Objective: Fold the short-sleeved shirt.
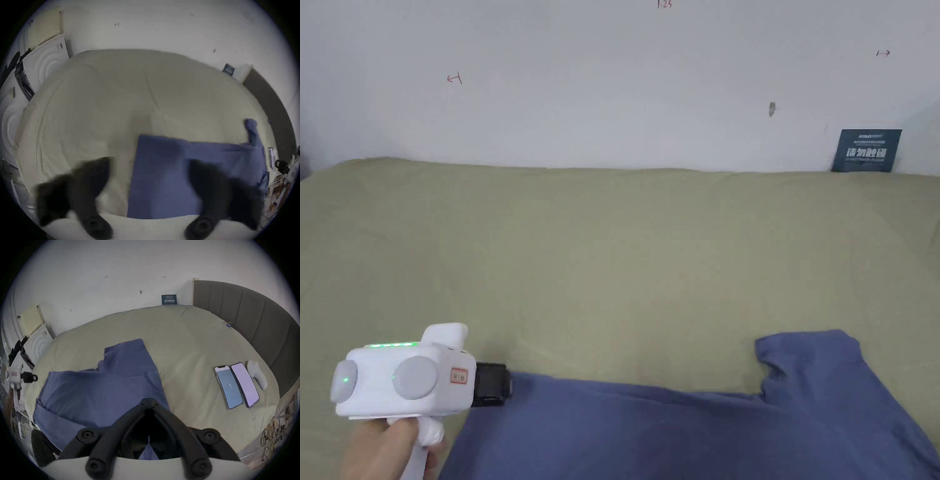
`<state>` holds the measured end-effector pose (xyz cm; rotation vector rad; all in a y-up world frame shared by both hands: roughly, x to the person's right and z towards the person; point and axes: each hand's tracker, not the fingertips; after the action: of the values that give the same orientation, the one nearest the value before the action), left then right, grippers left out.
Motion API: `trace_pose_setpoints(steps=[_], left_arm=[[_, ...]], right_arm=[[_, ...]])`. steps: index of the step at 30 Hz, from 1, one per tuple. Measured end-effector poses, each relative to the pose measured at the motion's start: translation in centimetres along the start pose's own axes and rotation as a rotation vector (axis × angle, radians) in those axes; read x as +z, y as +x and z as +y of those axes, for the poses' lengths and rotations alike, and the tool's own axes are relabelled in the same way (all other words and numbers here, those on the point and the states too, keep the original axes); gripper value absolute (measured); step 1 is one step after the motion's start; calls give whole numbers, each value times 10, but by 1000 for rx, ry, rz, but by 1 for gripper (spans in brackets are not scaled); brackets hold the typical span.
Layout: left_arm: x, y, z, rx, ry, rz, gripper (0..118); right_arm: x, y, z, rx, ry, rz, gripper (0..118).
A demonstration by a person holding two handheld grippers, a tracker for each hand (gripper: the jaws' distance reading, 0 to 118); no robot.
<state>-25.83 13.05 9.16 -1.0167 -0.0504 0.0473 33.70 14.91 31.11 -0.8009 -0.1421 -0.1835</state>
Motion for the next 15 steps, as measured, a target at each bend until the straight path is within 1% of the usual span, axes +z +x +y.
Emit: trace_pose_setpoints(steps=[1, 4, 9, 10, 11, 12, 13, 14, 15], left_arm=[[-13, 1, 4, -14, -37, 17, 116], [-39, 11, 9, -76, -64, 60, 116], [-59, 13, 8, -94, -66, 94, 113], [-55, 15, 7, -84, -54, 58, 106], [-49, 17, 6, -78, -23, 12, 82], [-45, 22, 6, -73, -21, 24, 55], [-38, 20, 5, -80, -37, 33, 36], [-39, 20, 6, -78, -54, 9, 21], [-39, 21, 5, -66, -55, -32, 14]], right_arm=[[-6, 2, -1, 2, -6, -4, 0], [-15, 7, -2, 6, -33, -9, 0], [-28, 12, 2, 12, -64, -21, 0], [-29, 12, 5, 15, -64, -24, 0], [-31, 12, 9, 21, -65, -25, 0], [-33, 11, 12, 31, -68, -24, 0], [-35, 10, 16, 42, -72, -23, 0], [-38, 9, 20, 50, -70, -20, 0], [-40, 0, 27, 57, -69, -18, 0]])
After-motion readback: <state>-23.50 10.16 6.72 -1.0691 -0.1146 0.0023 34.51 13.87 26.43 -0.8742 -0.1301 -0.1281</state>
